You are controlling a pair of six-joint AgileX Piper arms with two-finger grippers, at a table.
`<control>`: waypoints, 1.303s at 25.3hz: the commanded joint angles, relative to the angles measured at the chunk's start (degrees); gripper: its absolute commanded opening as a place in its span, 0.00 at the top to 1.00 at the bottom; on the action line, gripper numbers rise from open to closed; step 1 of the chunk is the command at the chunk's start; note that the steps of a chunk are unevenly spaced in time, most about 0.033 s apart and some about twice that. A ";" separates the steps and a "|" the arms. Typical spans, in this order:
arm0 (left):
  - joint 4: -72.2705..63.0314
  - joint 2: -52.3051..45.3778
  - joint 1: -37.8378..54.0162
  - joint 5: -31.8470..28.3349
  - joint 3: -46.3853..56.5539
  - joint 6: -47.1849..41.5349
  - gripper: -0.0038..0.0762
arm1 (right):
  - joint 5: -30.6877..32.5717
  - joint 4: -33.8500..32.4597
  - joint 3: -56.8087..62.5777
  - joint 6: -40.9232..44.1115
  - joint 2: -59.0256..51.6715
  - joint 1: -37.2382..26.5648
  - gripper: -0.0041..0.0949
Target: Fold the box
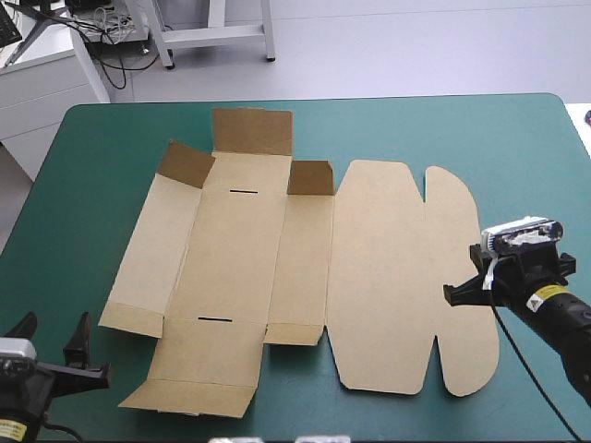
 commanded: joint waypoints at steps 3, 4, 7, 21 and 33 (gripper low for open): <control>1.61 16.67 -0.12 1.84 -13.70 3.72 0.39 | 1.25 5.03 0.64 -0.32 -4.87 -0.33 0.96; 1.61 19.52 -0.12 1.74 -15.89 3.87 0.40 | 2.42 5.75 0.64 -0.48 -5.62 -0.33 0.96; 0.99 27.74 -0.12 4.18 -21.65 3.87 0.41 | 4.69 7.11 0.64 -1.49 -7.36 -0.33 0.96; -19.87 55.59 10.67 7.07 -24.87 10.03 0.41 | 7.23 7.01 0.64 -2.18 -8.62 -0.33 0.96; -41.43 80.10 27.24 22.65 -24.87 29.69 0.41 | 7.26 6.77 0.64 -3.92 -8.62 -0.33 0.96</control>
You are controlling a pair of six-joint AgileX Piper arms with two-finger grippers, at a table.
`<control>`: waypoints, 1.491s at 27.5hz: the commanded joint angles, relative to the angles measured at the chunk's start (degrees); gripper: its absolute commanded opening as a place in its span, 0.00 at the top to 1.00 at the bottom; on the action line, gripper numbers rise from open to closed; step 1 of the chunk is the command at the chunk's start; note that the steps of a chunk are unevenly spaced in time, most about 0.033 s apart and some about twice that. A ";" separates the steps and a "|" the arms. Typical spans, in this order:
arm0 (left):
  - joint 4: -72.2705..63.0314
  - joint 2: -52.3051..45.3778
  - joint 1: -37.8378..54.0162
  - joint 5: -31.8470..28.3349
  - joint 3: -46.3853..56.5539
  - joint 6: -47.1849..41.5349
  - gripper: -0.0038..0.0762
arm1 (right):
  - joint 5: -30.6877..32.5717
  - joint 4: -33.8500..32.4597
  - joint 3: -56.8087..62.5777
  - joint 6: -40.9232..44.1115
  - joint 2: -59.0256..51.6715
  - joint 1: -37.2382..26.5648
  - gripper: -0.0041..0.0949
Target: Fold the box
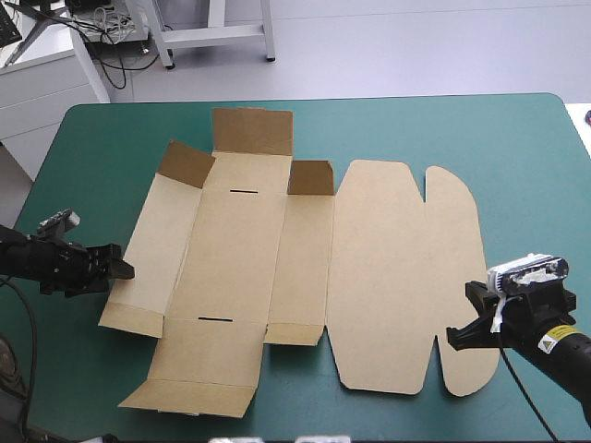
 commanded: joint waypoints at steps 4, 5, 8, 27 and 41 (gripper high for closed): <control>-10.69 0.69 -2.43 5.06 -1.76 7.26 0.41 | -3.25 0.45 -1.36 -1.15 -0.02 -0.33 0.96; -10.15 0.85 -4.18 5.50 -1.76 7.40 0.41 | -3.25 0.45 -1.36 -1.25 -0.02 -0.33 0.96; -6.07 1.31 -9.21 7.03 -1.76 7.85 0.41 | -3.12 0.45 -1.36 -1.38 -0.02 -0.33 0.96; 0.05 1.31 -11.42 8.82 -2.73 4.85 0.96 | -2.51 -0.08 -1.36 -1.38 -0.02 -0.33 0.96; 9.75 1.31 -18.64 8.82 -14.16 -10.45 0.96 | -1.73 -0.15 -1.36 -1.38 -0.02 -0.33 0.96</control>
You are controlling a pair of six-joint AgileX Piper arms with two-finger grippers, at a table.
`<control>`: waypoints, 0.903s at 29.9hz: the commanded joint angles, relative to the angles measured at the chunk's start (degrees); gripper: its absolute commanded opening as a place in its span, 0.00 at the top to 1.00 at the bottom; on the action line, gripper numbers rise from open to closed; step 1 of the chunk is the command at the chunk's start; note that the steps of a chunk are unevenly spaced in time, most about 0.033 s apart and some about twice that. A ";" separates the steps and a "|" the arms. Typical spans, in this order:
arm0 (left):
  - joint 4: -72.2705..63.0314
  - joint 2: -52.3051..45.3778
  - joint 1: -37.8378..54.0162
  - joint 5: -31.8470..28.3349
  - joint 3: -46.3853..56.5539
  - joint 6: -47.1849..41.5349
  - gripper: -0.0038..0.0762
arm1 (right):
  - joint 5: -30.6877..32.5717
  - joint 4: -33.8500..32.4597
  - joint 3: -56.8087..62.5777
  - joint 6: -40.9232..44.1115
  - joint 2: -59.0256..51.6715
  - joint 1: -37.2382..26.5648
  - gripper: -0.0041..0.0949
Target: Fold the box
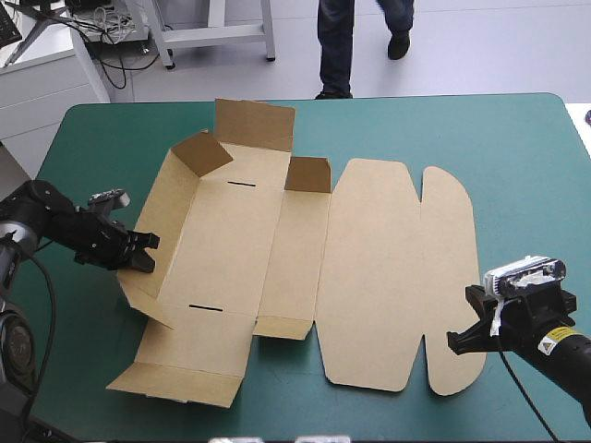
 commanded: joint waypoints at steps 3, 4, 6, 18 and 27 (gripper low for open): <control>12.44 -2.13 -9.82 4.69 -8.93 -9.60 0.96 | -2.93 0.56 -1.36 -0.51 -0.02 -0.33 0.96; 15.43 -2.01 -12.18 4.69 -10.33 -10.78 0.96 | -2.76 0.56 -1.36 -0.51 -0.02 -0.33 0.96; 20.28 -1.91 -16.76 4.69 -13.23 -12.18 0.96 | -2.08 0.56 -1.36 -0.29 -0.02 -0.33 0.96; 49.74 -1.91 -35.17 4.31 -21.55 -12.84 0.96 | -0.85 1.63 -1.36 0.18 -0.02 -0.33 0.96; 62.01 -1.91 -42.92 2.90 -21.55 -10.89 0.96 | -0.76 1.63 -1.36 0.18 -0.02 -0.33 0.96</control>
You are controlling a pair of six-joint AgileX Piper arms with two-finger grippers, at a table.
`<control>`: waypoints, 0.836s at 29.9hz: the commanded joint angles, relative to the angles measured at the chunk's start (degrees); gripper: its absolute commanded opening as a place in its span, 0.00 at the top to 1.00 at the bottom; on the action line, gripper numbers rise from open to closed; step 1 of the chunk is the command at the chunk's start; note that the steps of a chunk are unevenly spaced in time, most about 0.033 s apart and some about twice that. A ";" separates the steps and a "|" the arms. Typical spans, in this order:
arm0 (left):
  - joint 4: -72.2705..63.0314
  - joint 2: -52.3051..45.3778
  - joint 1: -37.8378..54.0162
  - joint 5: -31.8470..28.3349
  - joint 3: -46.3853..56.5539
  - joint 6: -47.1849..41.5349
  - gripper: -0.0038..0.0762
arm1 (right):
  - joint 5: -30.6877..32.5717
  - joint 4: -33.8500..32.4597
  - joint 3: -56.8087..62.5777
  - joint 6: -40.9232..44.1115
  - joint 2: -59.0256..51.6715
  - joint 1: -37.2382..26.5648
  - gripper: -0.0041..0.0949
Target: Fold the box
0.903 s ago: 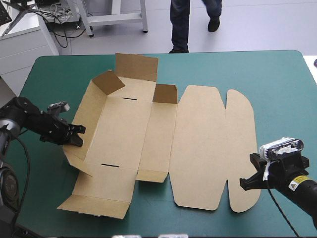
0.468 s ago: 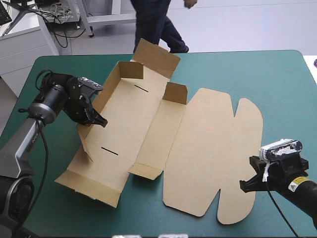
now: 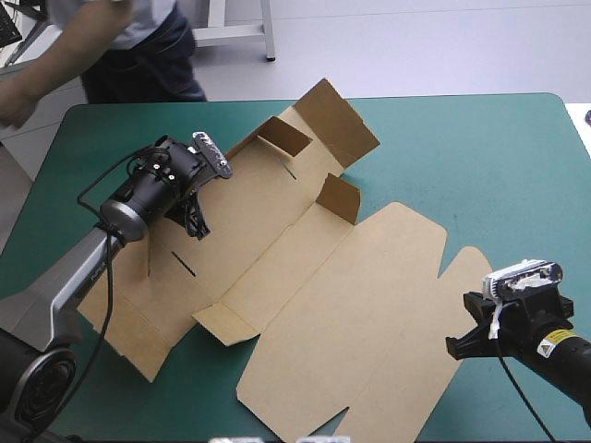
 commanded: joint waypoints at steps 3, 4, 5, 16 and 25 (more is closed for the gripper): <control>7.38 -2.47 -4.40 0.67 -1.91 3.17 0.96 | -2.83 0.91 -1.36 -0.02 -0.02 -0.33 0.96; 8.04 -2.47 -5.22 -0.01 -1.91 3.17 0.96 | -2.72 0.91 -1.36 -0.02 -0.02 -0.33 0.96; 8.73 -2.47 -6.19 -0.78 -1.91 3.17 0.96 | -2.61 0.91 -1.36 -0.02 -0.02 -0.33 0.96; 16.50 -2.59 -14.88 -10.21 0.87 6.08 0.96 | -1.36 0.91 -1.36 -0.02 -0.02 -0.33 0.96; 26.33 -4.87 -21.00 -17.67 10.45 -0.52 0.96 | -1.28 0.91 -1.36 -0.12 -0.02 -0.33 0.96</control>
